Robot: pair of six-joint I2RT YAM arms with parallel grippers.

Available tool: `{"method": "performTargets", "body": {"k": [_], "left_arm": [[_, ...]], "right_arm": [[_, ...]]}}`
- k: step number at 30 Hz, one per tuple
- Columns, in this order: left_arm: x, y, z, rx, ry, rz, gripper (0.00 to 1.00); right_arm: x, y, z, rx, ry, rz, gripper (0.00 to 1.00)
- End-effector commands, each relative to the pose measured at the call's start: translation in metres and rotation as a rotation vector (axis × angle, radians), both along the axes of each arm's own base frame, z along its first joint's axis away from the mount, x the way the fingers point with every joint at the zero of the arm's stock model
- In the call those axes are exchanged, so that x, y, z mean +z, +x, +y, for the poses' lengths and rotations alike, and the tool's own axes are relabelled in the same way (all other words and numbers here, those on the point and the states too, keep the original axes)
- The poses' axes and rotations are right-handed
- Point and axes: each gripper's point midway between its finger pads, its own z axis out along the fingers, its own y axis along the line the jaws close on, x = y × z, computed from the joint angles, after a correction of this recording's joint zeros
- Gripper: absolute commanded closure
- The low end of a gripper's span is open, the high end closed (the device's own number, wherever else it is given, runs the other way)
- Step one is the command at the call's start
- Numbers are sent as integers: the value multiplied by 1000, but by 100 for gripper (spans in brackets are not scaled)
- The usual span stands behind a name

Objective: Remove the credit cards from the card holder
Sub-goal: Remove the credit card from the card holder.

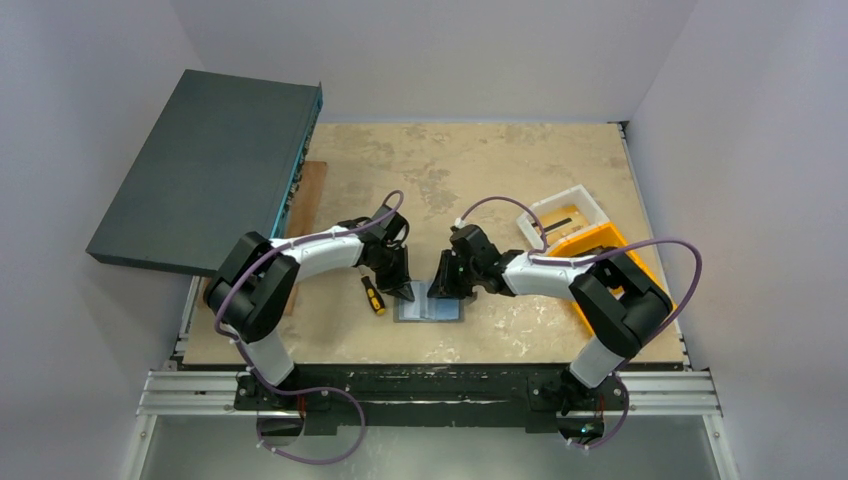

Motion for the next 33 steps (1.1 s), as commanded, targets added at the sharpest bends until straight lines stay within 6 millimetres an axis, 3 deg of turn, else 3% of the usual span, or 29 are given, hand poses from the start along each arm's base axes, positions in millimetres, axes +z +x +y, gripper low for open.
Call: {"method": "performTargets", "body": {"k": [1, 24, 33], "left_arm": [[-10, 7, 7, 18, 65, -23, 100], [-5, 7, -3, -23, 52, -35, 100], [26, 6, -37, -124, 19, -89, 100]], "right_arm": [[-1, -3, -17, -11, -73, -9, 78], [-3, -8, -39, -51, -146, -22, 85], [45, 3, -40, -88, -108, -109, 85]]}}
